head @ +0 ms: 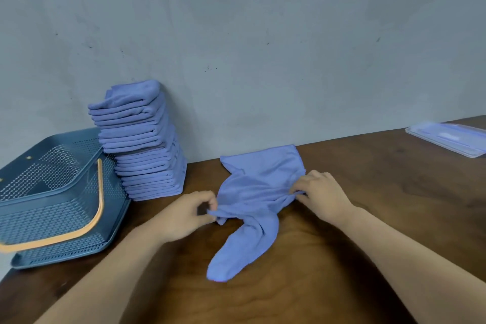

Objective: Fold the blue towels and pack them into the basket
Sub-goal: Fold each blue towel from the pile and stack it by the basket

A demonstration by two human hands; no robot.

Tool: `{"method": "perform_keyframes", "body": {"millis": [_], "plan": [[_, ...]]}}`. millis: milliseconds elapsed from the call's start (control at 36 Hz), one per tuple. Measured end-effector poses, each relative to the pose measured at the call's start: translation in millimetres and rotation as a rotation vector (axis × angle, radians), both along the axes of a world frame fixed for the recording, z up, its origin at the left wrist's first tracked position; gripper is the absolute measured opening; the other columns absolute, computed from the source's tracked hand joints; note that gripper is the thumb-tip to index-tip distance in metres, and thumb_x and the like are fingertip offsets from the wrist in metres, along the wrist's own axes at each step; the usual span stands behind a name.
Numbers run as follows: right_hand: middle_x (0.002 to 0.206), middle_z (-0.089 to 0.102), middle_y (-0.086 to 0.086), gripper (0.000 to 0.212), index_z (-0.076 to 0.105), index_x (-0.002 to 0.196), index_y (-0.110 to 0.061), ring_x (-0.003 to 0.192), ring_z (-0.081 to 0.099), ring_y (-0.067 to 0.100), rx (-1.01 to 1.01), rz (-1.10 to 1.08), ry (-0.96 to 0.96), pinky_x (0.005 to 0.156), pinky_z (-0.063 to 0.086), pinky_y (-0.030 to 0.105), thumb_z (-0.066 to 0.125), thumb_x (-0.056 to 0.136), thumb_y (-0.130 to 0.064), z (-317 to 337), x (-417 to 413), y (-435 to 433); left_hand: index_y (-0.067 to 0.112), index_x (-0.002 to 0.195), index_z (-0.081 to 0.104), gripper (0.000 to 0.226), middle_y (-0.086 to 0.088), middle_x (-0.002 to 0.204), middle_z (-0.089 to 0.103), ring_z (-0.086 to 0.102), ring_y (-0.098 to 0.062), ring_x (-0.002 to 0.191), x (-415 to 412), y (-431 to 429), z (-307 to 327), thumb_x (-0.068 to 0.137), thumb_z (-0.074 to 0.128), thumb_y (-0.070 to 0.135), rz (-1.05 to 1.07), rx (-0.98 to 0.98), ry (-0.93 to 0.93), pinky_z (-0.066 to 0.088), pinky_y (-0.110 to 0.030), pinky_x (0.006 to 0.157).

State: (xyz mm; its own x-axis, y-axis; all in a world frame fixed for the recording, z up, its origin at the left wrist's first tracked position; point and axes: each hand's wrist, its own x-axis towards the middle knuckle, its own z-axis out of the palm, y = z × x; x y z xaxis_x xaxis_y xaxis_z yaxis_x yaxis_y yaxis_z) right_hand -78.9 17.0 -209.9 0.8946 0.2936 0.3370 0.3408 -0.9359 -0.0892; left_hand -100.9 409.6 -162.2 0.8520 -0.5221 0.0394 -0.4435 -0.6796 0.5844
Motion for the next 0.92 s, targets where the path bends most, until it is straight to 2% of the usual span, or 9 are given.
{"method": "perform_keyframes", "body": {"millis": [111, 222, 278, 333, 444, 583, 667, 806, 917], "plan": [[0.125, 0.061, -0.025, 0.037, 0.066, 0.123, -0.041, 0.119, 0.052, 0.011, 0.051, -0.043, 0.079, 0.093, 0.034, 0.03, 0.06, 0.095, -0.018, -6.3, -14.5, -5.9, 0.045, 0.101, 0.06, 0.038, 0.019, 0.115, 0.066, 0.057, -0.004, 0.115, -4.9, 34.2, -13.9, 0.092, 0.067, 0.008, 0.071, 0.172, -0.042, 0.046, -0.04, 0.108], [0.141, 0.055, -0.026, 0.056, 0.062, 0.136, -0.04, 0.133, 0.044, 0.006, 0.206, 0.095, 0.142, 0.105, 0.04, 0.036, 0.056, 0.087, -0.013, -1.2, -26.7, 19.4, 0.043, 0.109, 0.058, 0.048, 0.023, 0.126, 0.065, 0.058, -0.007, 0.122, -19.1, 8.1, -4.3, 0.09, 0.055, -0.002, 0.112, -0.037, -0.04, 0.048, -0.042, 0.109], [0.141, 0.056, -0.026, 0.051, 0.062, 0.136, -0.041, 0.134, 0.045, 0.003, 0.201, 0.172, 0.181, 0.107, 0.039, 0.036, 0.057, 0.09, -0.02, 2.4, -31.1, 36.3, 0.048, 0.124, 0.056, 0.052, 0.019, 0.13, 0.063, 0.061, -0.013, 0.121, -25.0, -9.0, 3.5, 0.092, 0.055, 0.008, 0.076, -0.039, 0.045, 0.05, -0.043, 0.106], [0.134, 0.061, -0.025, 0.039, 0.065, 0.132, -0.042, 0.129, 0.047, 0.003, 0.128, 0.225, 0.184, 0.107, 0.038, 0.036, 0.059, 0.095, -0.032, 3.3, -34.2, 52.0, 0.055, 0.137, 0.051, 0.062, 0.024, 0.139, 0.056, 0.054, -0.004, 0.129, -29.6, -22.2, 6.1, 0.09, 0.057, 0.016, -0.031, 0.093, 0.131, 0.047, -0.036, 0.11], [0.123, 0.066, -0.019, 0.028, 0.069, 0.126, -0.041, 0.117, 0.053, 0.01, -0.023, 0.215, 0.102, 0.104, 0.039, 0.037, 0.059, 0.101, -0.05, -1.5, -37.7, 71.3, 0.054, 0.141, 0.048, 0.058, 0.032, 0.143, 0.046, 0.041, 0.006, 0.135, -36.1, -33.7, 0.6, 0.089, 0.07, 0.04, -0.108, 0.267, 0.069, 0.042, -0.031, 0.113], [0.105, 0.067, -0.017, 0.021, 0.077, 0.102, -0.039, 0.094, 0.058, 0.015, -0.012, 0.163, -0.114, 0.09, 0.046, 0.039, 0.057, 0.102, -0.046, -8.1, -40.7, 75.1, 0.045, 0.131, 0.057, 0.056, 0.031, 0.146, 0.042, 0.034, 0.004, 0.142, -55.2, -31.9, -11.9, 0.084, 0.076, 0.067, -0.157, 0.159, -0.215, 0.03, -0.017, 0.115], [0.105, 0.063, -0.017, 0.02, 0.078, 0.099, -0.037, 0.091, 0.055, 0.014, 0.025, 0.169, -0.13, 0.088, 0.047, 0.039, 0.059, 0.101, -0.043, -7.6, -45.0, 76.7, 0.042, 0.117, 0.066, 0.044, 0.025, 0.15, 0.044, 0.024, 0.003, 0.149, -60.8, -35.6, -25.8, 0.088, 0.064, 0.076, -0.208, 0.266, -0.345, 0.016, -0.026, 0.124], [0.107, 0.056, -0.021, 0.012, 0.076, 0.103, -0.039, 0.096, 0.052, 0.008, 0.159, 0.19, -0.027, 0.086, 0.046, 0.037, 0.064, 0.101, -0.041, 7.6, -56.2, 56.3, 0.038, 0.093, 0.064, 0.013, 0.022, 0.121, 0.064, 0.052, -0.003, 0.124, -66.2, -27.1, -15.2, 0.102, 0.063, 0.047, -0.148, 0.107, -0.286, 0.039, -0.034, 0.112], [0.106, 0.059, -0.019, 0.012, 0.074, 0.096, -0.039, 0.097, 0.061, 0.006, 0.475, 0.12, 0.049, 0.084, 0.049, 0.022, 0.073, 0.098, -0.027, 19.0, -73.9, 12.9, 0.028, 0.09, 0.069, 0.017, 0.01, 0.102, 0.071, 0.065, -0.014, 0.102, -84.1, 3.4, 10.2, 0.105, 0.065, 0.035, -0.019, -0.068, -0.114, 0.051, -0.043, 0.098]]}}
